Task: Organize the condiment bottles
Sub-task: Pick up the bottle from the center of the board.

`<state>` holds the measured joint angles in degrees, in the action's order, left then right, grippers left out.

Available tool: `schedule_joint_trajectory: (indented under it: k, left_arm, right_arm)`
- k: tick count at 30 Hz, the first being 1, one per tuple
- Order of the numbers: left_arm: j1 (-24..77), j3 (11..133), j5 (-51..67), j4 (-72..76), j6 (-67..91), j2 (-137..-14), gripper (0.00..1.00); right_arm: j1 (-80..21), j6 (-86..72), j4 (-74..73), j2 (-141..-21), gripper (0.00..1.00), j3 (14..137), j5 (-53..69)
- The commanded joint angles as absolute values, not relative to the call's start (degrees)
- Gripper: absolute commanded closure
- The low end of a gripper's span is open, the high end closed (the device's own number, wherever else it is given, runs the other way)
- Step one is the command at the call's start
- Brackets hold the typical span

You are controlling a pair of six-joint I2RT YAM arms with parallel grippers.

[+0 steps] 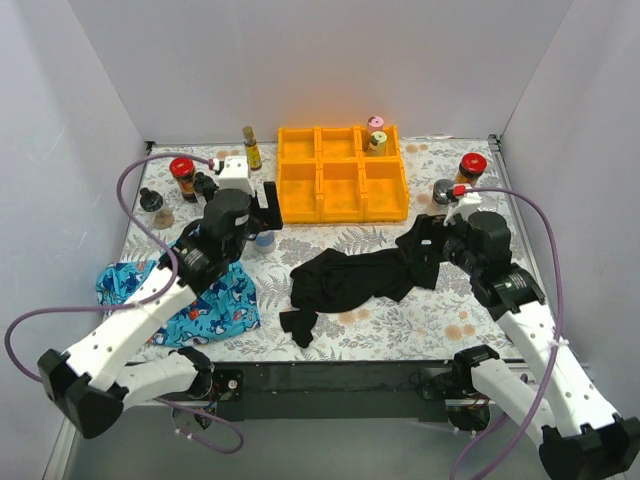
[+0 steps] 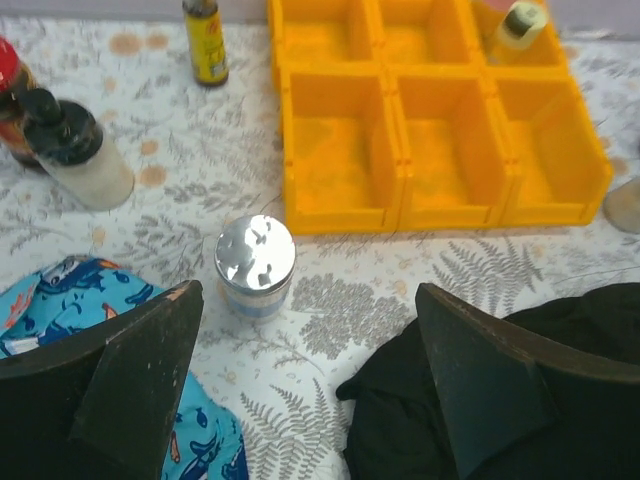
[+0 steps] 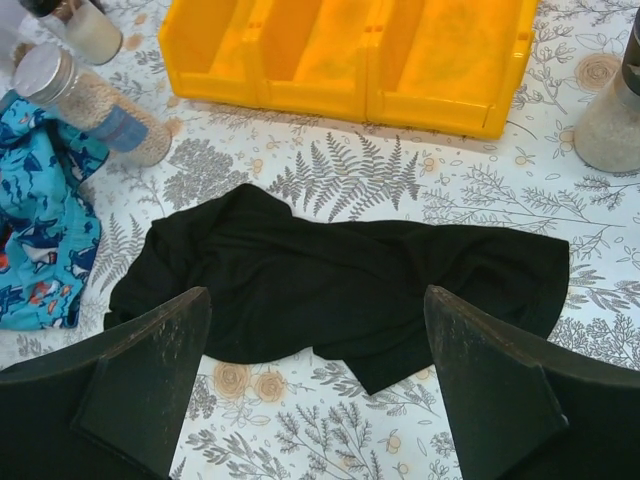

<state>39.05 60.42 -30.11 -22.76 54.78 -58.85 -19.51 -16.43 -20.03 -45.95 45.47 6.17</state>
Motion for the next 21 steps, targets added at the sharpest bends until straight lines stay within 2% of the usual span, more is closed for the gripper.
schedule_joint_trajectory:
  k: [1, 5, 11, 16, 21]
  left_arm:
    - [30.51, 65.74, -23.3, -32.34, 59.76, -66.26, 0.14]
    - [28.22, 66.97, -23.82, -31.9, 59.5, -69.43, 0.16]
    - [26.72, 66.1, -16.97, -30.95, 57.83, -74.0, 0.17]
    - [26.72, 56.1, -15.91, -17.08, 56.61, -69.97, 0.2]
    - [26.72, 44.58, -16.96, -0.3, 54.23, -64.43, 0.14]
  right_arm:
    - [-19.51, -17.14, -17.93, -40.36, 0.05, 42.37, 9.92]
    - [-19.51, -17.32, -18.02, -37.62, 0.06, 40.61, 10.9]
    - [-19.51, -15.91, -18.02, -36.04, 0.06, 40.96, 9.67]
    - [-19.51, -15.73, -17.84, -34.81, 0.05, 40.34, 8.0]
    - [-19.51, -15.56, -17.93, -34.45, 0.06, 39.99, 7.38]
